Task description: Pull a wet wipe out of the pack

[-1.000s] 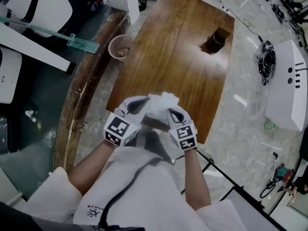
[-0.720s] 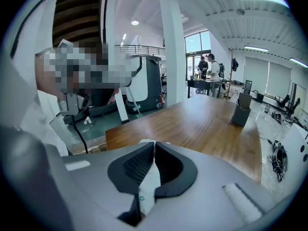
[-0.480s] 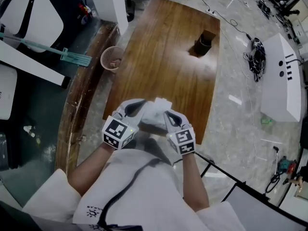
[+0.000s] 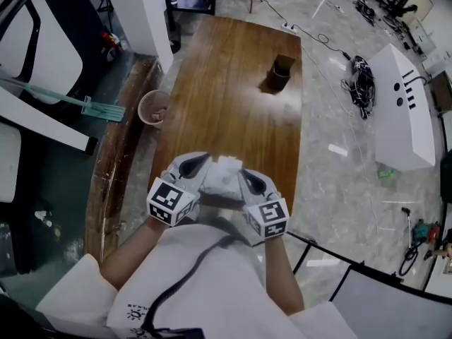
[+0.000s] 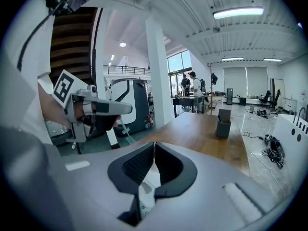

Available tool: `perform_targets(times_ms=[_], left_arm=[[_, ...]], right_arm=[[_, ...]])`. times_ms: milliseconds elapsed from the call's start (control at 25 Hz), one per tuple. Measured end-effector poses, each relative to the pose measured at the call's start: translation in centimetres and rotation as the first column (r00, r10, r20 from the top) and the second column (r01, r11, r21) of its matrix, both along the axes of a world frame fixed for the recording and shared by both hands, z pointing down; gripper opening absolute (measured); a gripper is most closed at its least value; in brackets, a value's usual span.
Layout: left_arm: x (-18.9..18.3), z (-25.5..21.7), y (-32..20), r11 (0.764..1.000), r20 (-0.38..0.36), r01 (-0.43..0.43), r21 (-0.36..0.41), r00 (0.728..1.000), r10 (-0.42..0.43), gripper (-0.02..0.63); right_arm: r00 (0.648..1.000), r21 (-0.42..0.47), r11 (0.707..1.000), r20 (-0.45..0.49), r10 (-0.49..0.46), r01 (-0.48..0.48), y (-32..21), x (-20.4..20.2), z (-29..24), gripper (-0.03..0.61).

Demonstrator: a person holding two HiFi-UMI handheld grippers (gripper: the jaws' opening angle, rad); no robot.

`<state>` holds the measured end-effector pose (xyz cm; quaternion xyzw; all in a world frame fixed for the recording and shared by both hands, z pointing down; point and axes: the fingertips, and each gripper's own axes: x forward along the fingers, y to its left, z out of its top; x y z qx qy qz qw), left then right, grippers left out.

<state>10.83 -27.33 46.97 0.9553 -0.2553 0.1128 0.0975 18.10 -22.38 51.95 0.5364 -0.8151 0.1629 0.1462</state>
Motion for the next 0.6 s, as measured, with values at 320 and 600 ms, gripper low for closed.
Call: perform_targets(times_ms=[320, 600], left_arm=[[1.4, -2.0, 0.2, 0.998, -0.018, -0.041, 0.041, 0.999, 0.042, 0.005], [2.5, -3.6, 1.0, 0.995, -0.039, -0.074, 0.068, 0.996, 0.076, 0.005]], right_arm=[[0.992, 0.124, 0.986, 0.064, 0.105, -0.113, 0.7, 2.4, -5.0, 0.017], [0.979, 0.209, 0.958, 0.096, 0.180, -0.197, 2.0, 4.7, -8.6, 0.017]])
